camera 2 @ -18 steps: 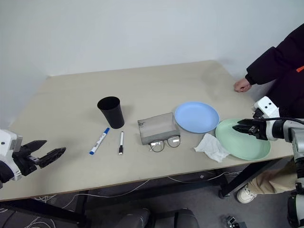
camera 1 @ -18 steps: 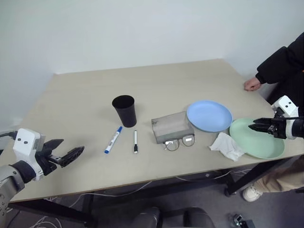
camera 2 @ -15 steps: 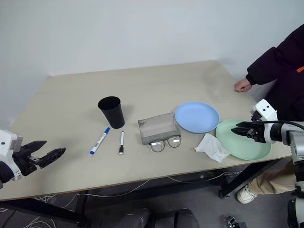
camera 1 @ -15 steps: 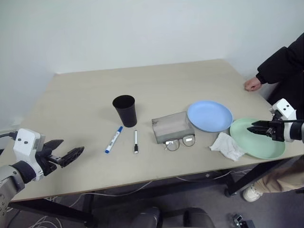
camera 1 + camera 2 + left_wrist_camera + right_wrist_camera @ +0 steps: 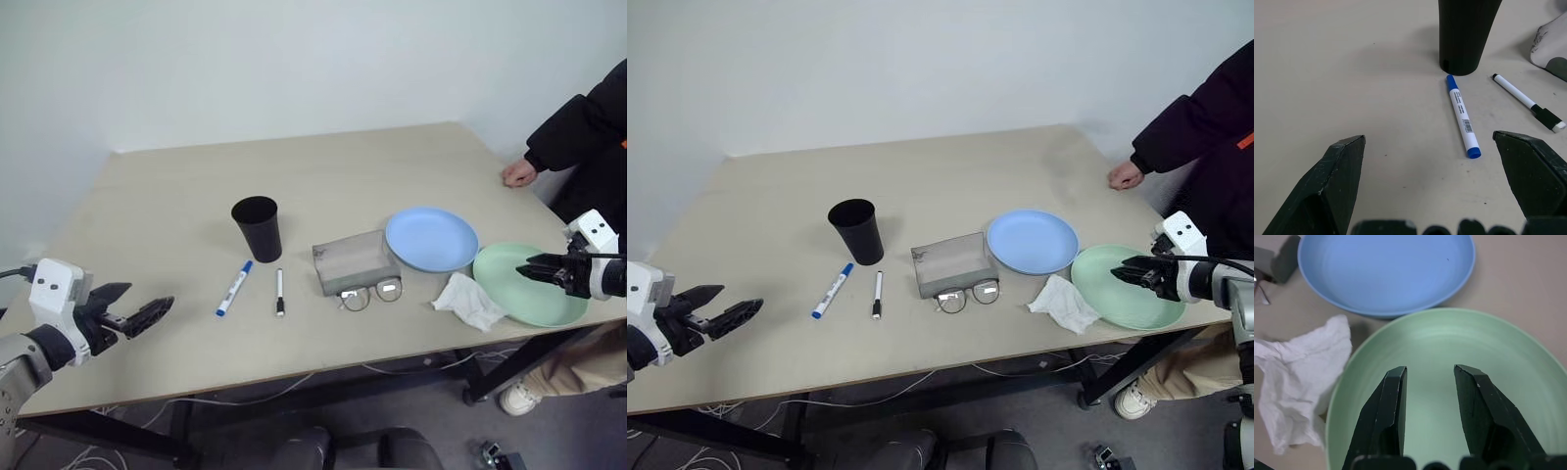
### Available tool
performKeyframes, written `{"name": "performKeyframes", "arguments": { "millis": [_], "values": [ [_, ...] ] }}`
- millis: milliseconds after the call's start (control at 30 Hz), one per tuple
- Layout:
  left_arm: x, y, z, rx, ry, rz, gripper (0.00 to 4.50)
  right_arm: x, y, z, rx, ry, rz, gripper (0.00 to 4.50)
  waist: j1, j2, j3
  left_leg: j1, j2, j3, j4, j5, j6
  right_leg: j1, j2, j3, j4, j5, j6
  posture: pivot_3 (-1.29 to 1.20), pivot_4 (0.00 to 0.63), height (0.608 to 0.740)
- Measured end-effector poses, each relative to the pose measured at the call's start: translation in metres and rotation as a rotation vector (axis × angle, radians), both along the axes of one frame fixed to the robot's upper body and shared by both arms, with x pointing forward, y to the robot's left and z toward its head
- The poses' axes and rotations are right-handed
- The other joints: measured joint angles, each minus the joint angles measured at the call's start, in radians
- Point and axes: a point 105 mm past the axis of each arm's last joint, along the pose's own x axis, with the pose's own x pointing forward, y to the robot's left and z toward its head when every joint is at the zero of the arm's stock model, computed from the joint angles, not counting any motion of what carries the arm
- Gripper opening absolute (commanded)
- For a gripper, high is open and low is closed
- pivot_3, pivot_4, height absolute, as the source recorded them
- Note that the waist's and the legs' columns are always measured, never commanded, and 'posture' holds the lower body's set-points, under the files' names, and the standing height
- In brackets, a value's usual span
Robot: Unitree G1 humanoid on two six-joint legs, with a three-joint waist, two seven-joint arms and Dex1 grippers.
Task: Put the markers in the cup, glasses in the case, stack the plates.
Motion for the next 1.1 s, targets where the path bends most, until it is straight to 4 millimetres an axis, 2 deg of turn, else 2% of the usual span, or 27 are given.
{"name": "performKeyframes", "arguments": {
  "millis": [367,567,700,867,1100],
  "values": [
    [0.006,-0.009,-0.002,-0.008,0.002,-0.037,4.46,-0.004,-0.059,-0.018,-0.069,0.025,-0.299,1.63,-0.002,0.0,0.0,0.0,0.0,0.001,0.004,0.0,0.001,0.002,0.001,0.001,0.001,0.0,0.0,0.0,0.0,0.74],
    [0.006,-0.01,-0.003,-0.008,-0.006,-0.041,4.46,-0.007,-0.079,-0.025,-0.083,0.041,-0.425,1.63,-0.001,0.001,-0.001,0.0,0.0,0.001,0.006,0.0,0.001,0.002,0.001,0.001,0.001,0.001,0.0,0.0,0.0,0.74],
    [0.007,-0.013,-0.008,-0.017,0.004,-0.049,4.46,-0.013,-0.089,-0.033,-0.089,0.071,-0.484,1.63,-0.001,0.001,-0.001,0.0,0.0,0.001,0.007,-0.001,0.002,0.003,0.001,0.001,0.001,0.001,0.0,0.0,0.0,0.74],
    [0.007,-0.014,-0.008,-0.017,-0.003,-0.055,4.46,-0.014,-0.095,-0.034,-0.095,0.068,-0.523,1.63,-0.002,0.001,-0.001,0.0,0.0,0.001,0.007,-0.001,0.002,0.003,0.001,0.001,0.001,0.001,0.001,0.0,0.0,0.74],
    [0.006,-0.015,-0.007,-0.011,-0.014,-0.075,4.46,-0.013,-0.095,-0.037,-0.065,0.084,-0.555,1.63,-0.002,0.001,-0.001,0.0,0.0,0.001,0.008,-0.001,0.002,0.004,0.001,0.001,0.001,0.001,0.001,0.0,0.0,0.74]
  ]
}}
